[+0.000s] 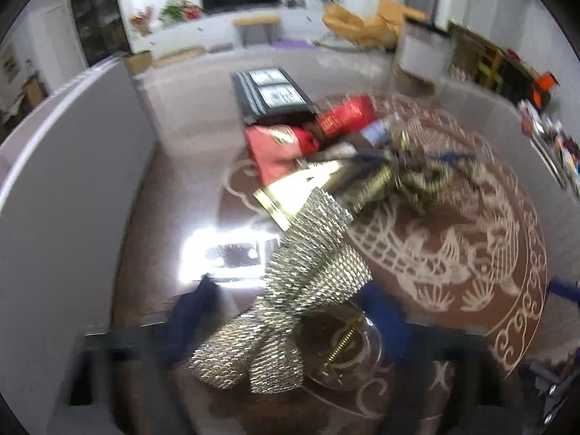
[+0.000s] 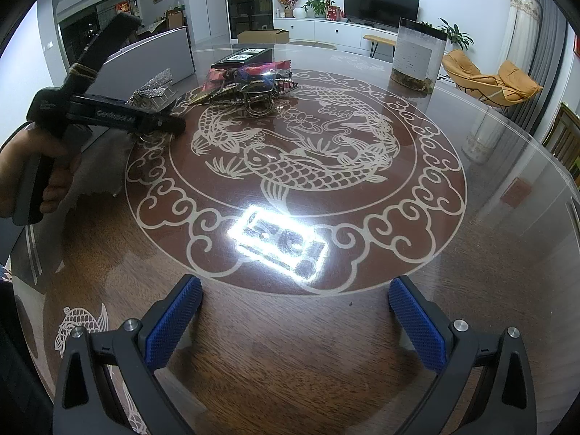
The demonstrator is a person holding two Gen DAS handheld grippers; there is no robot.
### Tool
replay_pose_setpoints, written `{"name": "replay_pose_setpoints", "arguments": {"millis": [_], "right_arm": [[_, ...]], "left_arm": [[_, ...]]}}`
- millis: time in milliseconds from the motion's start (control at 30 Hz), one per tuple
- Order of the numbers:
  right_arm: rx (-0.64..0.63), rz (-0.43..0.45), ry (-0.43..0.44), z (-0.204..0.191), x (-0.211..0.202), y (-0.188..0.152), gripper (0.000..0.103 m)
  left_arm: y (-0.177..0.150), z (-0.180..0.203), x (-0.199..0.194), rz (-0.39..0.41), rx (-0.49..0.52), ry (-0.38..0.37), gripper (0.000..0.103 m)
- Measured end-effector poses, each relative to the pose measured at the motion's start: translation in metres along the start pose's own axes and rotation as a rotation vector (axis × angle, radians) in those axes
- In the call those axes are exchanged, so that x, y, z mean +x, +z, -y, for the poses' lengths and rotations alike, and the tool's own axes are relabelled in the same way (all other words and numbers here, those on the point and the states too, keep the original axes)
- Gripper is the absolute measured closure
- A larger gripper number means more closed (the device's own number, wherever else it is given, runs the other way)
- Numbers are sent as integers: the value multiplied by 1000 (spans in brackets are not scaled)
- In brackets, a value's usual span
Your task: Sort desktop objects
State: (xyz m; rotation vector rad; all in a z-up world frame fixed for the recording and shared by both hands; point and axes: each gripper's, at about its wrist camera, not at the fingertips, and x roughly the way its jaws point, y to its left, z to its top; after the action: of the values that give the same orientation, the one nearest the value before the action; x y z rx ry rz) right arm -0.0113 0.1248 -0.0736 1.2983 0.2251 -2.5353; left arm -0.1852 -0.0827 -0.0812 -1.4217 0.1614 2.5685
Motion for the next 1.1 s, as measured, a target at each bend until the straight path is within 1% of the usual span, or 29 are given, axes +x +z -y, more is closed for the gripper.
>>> {"name": "replay_pose_setpoints", "arguments": {"millis": [33, 67, 100, 233, 400, 433, 500, 567, 600, 633, 700, 733, 767, 833, 933, 967, 1000, 1033, 1067, 1100], "right_arm": [[0, 0, 0, 0, 0, 0, 0], [0, 0, 0, 0, 0, 0, 0], [0, 0, 0, 0, 0, 0, 0], [0, 0, 0, 0, 0, 0, 0], [0, 0, -1, 0, 0, 0, 0], [-1, -1, -2, 0, 0, 0, 0], [-4, 3, 18, 0, 1, 2, 0], [-52, 8, 117, 0, 9, 21, 2], [-92, 20, 116, -2, 12, 36, 2], [-142, 51, 104, -6, 13, 55, 2], [-247, 101, 110, -14, 19, 99, 4], [-294, 109, 119, -19, 24, 118, 6], [-349, 88, 137, -26, 34, 141, 13], [-422, 22, 148, -39, 55, 171, 19], [-527, -47, 135, -60, 75, 187, 27], [-561, -68, 134, -67, 81, 188, 34], [-583, -88, 131, -72, 86, 189, 38], [-597, -112, 125, -76, 91, 189, 48], [-601, -135, 117, -77, 95, 190, 63], [-597, -143, 105, -76, 98, 190, 67]], "left_arm": [[0, -2, -1, -2, -25, 8, 43], [-3, -4, -2, 1, -40, 7, 45], [-5, -6, -2, 3, -53, 12, 45], [-38, -2, -23, 17, -122, 65, 46], [-79, 2, -44, 50, -137, 94, 46], [-92, 2, -60, 65, -144, 96, 46], [-98, 6, -62, 84, -146, 108, 46], [-100, 7, -64, 96, -152, 113, 46], [-100, 8, -63, 97, -151, 115, 46], [-97, 9, -61, 98, -152, 115, 46], [-98, 10, -61, 101, -153, 115, 46], [-101, 8, -63, 103, -153, 113, 46], [-101, 8, -63, 103, -153, 113, 46], [-101, 8, -63, 105, -152, 112, 46], [-102, 7, -63, 108, -156, 109, 46], [-102, 7, -63, 108, -156, 108, 46], [-102, 7, -62, 108, -157, 108, 46], [-102, 7, -62, 108, -157, 107, 46], [-102, 7, -62, 109, -158, 106, 46], [-102, 7, -62, 109, -159, 106, 46]]}}
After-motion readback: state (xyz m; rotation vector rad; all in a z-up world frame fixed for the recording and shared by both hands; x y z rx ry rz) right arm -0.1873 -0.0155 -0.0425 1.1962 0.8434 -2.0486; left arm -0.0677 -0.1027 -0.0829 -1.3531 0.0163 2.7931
